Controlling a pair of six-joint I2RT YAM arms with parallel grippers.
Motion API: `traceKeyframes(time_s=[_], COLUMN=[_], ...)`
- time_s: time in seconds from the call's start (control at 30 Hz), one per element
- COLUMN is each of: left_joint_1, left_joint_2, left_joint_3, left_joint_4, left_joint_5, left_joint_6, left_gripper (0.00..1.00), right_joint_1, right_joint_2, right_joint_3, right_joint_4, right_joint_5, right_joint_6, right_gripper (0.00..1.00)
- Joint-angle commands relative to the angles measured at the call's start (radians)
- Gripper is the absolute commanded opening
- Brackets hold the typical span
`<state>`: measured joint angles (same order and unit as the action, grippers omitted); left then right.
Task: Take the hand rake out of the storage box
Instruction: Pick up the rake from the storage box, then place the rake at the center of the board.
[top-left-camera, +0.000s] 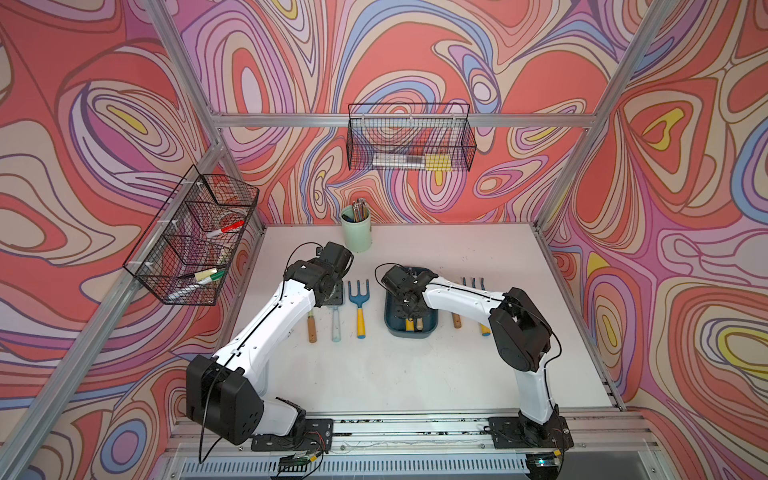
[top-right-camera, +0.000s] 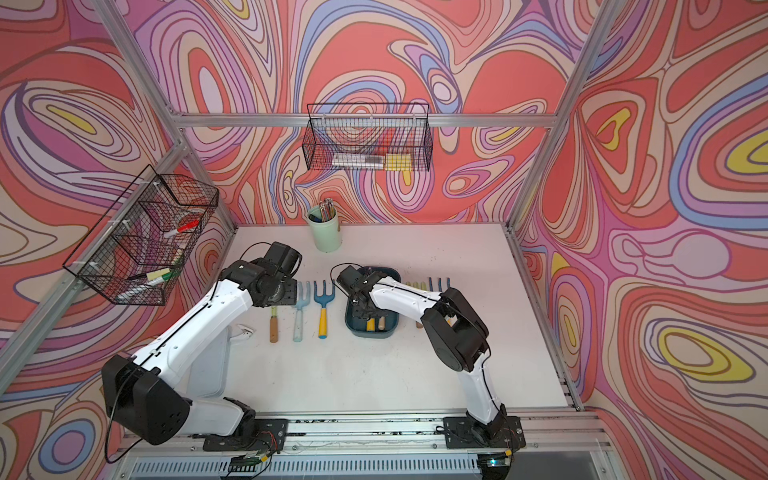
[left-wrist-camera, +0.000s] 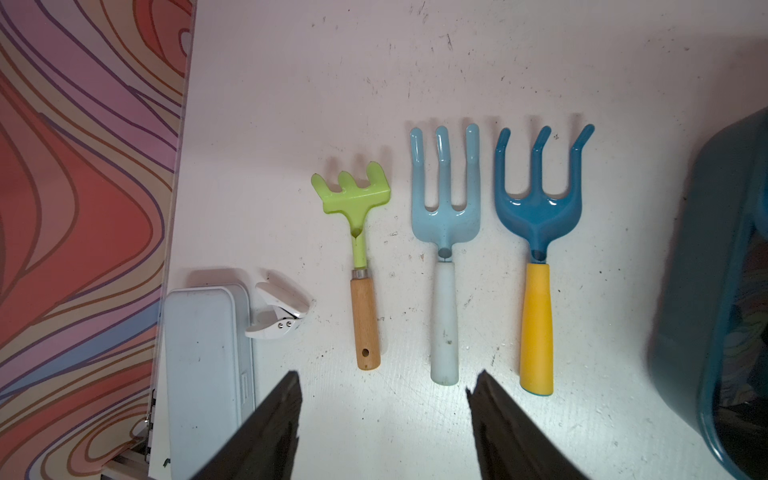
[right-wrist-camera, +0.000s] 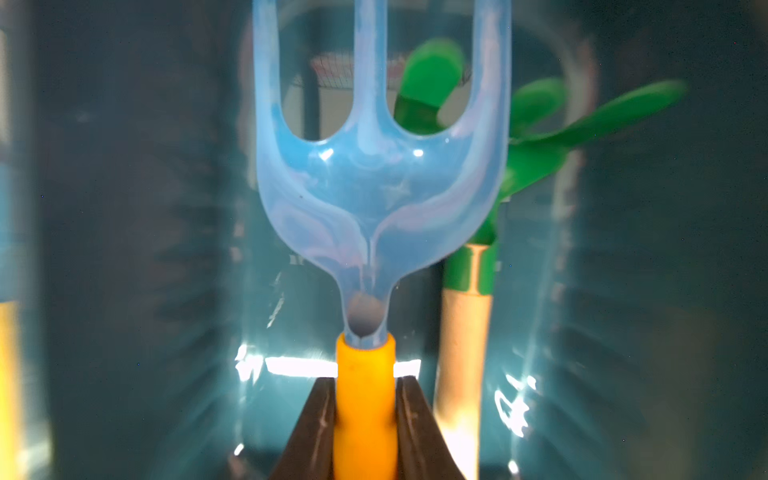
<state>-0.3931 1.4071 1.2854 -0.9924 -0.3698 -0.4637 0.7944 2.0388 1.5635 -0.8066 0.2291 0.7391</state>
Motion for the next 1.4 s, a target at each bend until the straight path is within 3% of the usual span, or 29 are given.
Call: traceKeyframes(time_s=[0.0, 0.27, 0.47, 0.63, 1.03, 1.37], left_joint_1=[0.003, 0.004, 0.003, -0.003, -0.099, -0.117], left_joint_2=[-0.004, 0.002, 0.0, -0.019, 0.018, 0.059], left_joint_3=[-0.001, 0.009, 0.005, -0.006, 0.066, 0.122], left_joint_4=[-0.004, -0.004, 0.003, 0.052, 0.024, 0.012], left_joint_5=[-0.003, 0.008, 0.035, 0.139, 0.111, 0.102], left_joint_6=[-0.008, -0.01, -0.012, -0.016, -0.04, -0.036], left_gripper=[0.68, 0.68, 0.68, 0.68, 0.68, 0.69], right_joint_1=[0.002, -0.026, -0.112, -0.242, -0.648, -0.799], right_joint_2=[-0.05, -0.123, -0.234, -0.358, -0.507, -0.511], right_joint_3=[0.043, 0.042, -0.021, -0.117, -0.347, -0.438], right_joint_4=[-0.028, -0.057, -0.068, -0.072, -0.011, 0.054], right_joint_5=[0.04, 0.063, 0.059, 0.041, -0.121, -0.2], right_joint_6=[-0.019, -0.05, -0.103, -0.168, -0.423, -0.633], right_gripper=[0.07, 0.07, 0.06, 0.06, 0.06, 0.06])
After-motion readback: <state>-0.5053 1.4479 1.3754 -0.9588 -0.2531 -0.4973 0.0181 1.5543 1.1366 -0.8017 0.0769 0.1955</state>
